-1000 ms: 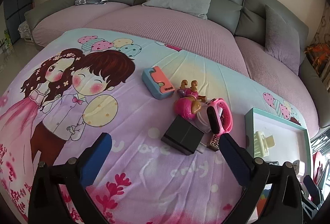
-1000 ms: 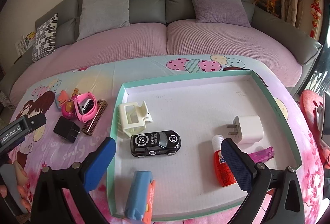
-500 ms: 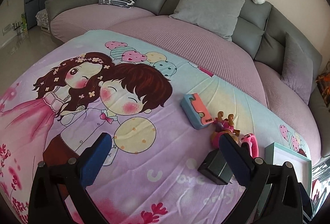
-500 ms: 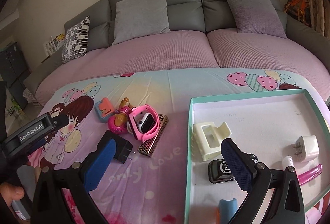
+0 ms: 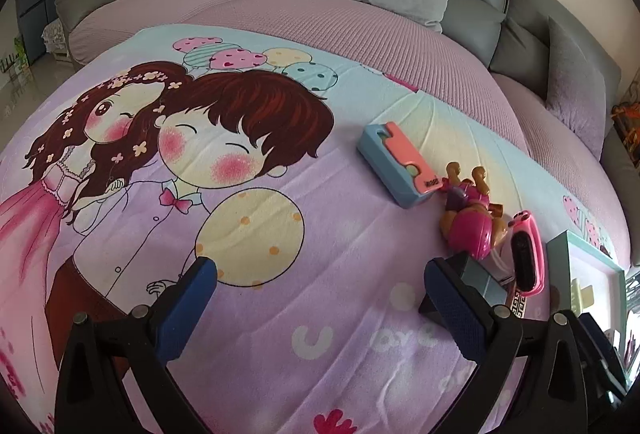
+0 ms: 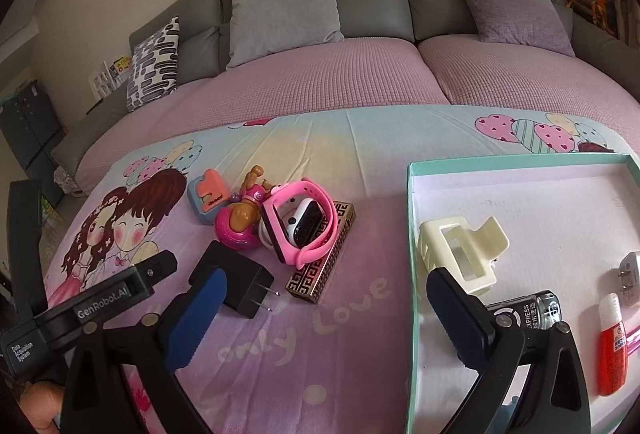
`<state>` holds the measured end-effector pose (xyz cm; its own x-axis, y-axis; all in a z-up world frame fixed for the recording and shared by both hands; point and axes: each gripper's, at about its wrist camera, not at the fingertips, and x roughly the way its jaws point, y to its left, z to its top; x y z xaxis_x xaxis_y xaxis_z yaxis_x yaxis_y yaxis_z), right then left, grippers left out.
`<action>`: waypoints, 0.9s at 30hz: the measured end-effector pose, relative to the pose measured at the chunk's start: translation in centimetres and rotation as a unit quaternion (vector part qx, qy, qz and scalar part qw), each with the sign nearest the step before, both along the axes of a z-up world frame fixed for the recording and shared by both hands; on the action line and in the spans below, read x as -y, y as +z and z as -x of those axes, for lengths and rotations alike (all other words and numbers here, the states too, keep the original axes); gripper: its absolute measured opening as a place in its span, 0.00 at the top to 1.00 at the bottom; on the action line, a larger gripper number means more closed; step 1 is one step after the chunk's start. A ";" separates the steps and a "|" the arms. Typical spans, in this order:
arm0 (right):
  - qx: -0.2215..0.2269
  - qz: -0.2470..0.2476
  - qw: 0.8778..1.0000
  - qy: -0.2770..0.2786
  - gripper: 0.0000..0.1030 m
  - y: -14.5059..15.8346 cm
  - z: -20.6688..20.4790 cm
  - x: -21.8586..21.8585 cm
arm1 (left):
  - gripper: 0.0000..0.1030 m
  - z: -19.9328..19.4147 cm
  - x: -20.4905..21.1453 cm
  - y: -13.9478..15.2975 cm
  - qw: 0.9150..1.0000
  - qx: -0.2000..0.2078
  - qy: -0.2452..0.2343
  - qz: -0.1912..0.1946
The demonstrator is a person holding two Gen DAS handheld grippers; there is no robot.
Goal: Organize rigid objects
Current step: 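Move both open tools back to the black charger and pink watch, then grasp the black charger with the left tool while the right grasps the pink watch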
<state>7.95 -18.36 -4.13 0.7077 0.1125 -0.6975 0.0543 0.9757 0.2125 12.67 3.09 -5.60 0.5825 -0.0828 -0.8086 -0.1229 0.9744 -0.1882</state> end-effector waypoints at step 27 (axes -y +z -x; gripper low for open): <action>-0.087 -0.030 0.989 0.112 0.28 -0.8 -7.7 0.4 | 0.00 0.5 6.9 0.1 0.988 0.015 -0.153 0.020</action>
